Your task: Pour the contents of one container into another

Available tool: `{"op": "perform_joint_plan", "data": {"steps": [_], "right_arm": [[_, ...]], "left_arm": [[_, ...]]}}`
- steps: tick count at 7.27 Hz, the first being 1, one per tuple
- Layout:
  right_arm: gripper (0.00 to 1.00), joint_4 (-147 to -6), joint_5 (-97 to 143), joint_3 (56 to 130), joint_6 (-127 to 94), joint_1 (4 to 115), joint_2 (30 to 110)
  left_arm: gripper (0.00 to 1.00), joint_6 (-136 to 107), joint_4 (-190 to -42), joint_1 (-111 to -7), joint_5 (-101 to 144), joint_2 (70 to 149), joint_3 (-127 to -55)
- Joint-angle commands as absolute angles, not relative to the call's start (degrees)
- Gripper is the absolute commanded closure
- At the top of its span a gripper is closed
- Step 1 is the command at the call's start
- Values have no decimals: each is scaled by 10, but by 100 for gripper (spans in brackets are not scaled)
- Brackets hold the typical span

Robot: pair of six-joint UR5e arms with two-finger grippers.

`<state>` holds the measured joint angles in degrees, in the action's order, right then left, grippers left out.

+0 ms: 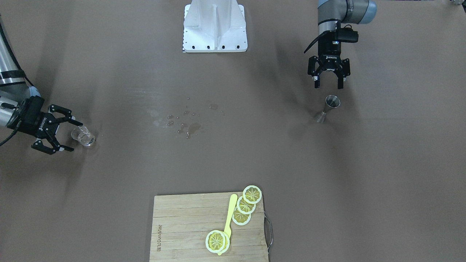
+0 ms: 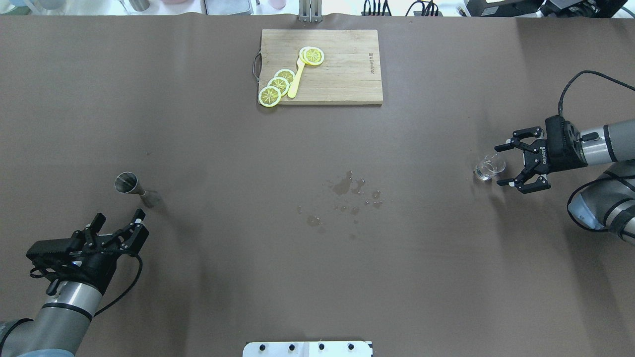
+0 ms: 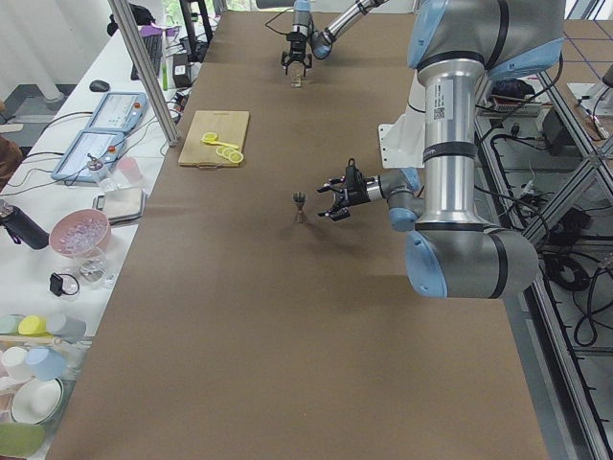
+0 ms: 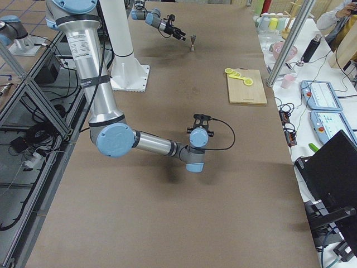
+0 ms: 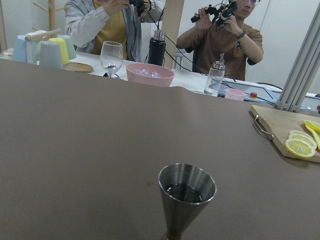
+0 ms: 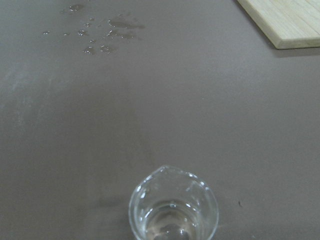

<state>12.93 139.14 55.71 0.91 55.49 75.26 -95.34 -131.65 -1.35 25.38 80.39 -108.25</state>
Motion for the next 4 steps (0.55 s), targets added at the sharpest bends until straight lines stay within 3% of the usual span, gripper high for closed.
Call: {"op": "perform_joint_plan", "data": {"steps": [1,4], "right_arm": [[6,129,1390,557,8,552,751],[5,127,1390,557,6,549,747]], "left_arm": [[3,-953,-1317,-14,252,827,-1065],[3,-953,-1317,-29,240,852,-1025]]}}
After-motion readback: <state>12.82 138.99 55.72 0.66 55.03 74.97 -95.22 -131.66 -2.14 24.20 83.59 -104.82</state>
